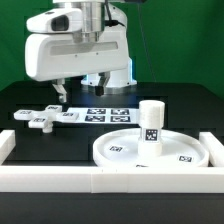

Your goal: Assemble round table

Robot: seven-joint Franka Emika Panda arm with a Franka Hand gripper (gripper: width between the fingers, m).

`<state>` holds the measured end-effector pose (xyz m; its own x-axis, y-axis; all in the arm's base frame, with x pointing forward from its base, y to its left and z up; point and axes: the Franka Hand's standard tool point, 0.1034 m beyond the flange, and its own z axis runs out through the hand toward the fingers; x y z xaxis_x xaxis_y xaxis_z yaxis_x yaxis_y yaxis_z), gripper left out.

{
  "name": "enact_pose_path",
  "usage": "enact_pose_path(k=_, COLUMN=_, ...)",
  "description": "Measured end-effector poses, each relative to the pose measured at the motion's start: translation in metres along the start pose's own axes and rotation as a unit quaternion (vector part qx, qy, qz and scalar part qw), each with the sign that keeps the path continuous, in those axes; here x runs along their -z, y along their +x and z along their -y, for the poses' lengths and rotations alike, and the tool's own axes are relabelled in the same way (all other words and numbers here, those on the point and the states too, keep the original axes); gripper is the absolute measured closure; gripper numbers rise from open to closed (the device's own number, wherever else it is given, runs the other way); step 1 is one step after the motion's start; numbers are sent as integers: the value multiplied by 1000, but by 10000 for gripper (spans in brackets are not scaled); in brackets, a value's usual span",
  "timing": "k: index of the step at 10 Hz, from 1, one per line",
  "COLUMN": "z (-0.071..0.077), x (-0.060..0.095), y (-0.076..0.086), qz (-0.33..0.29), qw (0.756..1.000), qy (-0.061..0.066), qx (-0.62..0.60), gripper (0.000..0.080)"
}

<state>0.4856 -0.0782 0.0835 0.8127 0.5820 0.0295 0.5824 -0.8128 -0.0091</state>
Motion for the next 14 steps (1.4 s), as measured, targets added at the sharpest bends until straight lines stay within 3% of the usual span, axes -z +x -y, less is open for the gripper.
enact_pose_path(k=2, z=-2, x=-1, y=-4, qz=1, qw=1000, qy=1, qx=-2, gripper=151)
enact_pose_path(k=3, z=-10, x=-4, y=-16, qz=5, qw=1000, qy=-1, qx=-8, gripper=151)
enact_pose_path(k=5, z=-27, x=-9, y=-51, qz=-6, qw=999, qy=-34, qx=-32, gripper=151)
enact_pose_path(k=7, z=-33, x=-15, y=-70, qz=3, qw=999, qy=-31, qx=-38, gripper=151)
enact_pose_path(k=10, z=-32, x=-15, y=-67, qz=3, qw=999, qy=-30, qx=-35, gripper=151)
enact_pose_path(k=14, z=-36, x=-26, y=-88, qz=14, qw=999, qy=-24, qx=-28, gripper=151)
